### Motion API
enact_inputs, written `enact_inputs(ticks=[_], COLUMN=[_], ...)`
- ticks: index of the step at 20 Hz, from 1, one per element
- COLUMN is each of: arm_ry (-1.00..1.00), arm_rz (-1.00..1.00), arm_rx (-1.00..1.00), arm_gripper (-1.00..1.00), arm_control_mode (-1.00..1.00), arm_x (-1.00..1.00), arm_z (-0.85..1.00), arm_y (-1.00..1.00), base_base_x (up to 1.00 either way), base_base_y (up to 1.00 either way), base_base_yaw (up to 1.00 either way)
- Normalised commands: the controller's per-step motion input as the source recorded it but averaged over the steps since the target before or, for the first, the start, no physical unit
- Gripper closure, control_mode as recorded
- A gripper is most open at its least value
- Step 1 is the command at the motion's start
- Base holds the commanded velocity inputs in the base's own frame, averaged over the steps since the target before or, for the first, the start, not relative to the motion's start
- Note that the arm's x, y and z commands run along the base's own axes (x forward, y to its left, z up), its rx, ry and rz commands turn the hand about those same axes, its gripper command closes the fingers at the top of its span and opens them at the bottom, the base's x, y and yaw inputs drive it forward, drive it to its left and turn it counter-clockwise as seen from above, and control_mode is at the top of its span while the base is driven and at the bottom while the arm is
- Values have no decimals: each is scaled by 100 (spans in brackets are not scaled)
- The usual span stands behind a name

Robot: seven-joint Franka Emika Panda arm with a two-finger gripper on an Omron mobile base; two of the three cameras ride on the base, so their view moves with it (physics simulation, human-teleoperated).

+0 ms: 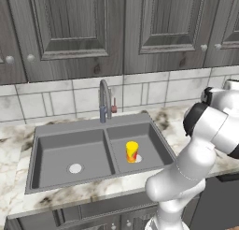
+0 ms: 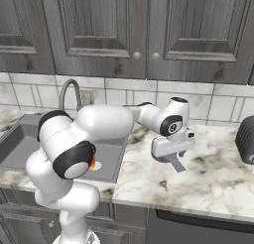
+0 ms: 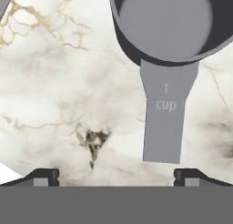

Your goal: Move any existing items from the left basin to the right basin for drying. Then move the measuring cup from the counter to the left basin of the sink for washing.

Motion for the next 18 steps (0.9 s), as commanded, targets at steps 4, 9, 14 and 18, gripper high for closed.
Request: enact_inputs(ticks=[4, 9, 14, 18], arm_ry=[0, 0, 0, 0], arm_rz=[3, 3, 2, 1], arm_rx=[1, 1, 1, 1], arm_gripper=[-100, -100, -100, -100], arm_control_mode=[-100, -100, -100, -100], arm_x=[7, 8, 9, 7], arm_z=[-9, -8, -10, -10], arm_y=[-6, -7, -2, -3], base_base_x=[0, 0, 0, 0], base_base_y=[0, 0, 0, 0], base_base_yaw=[0, 0, 0, 0])
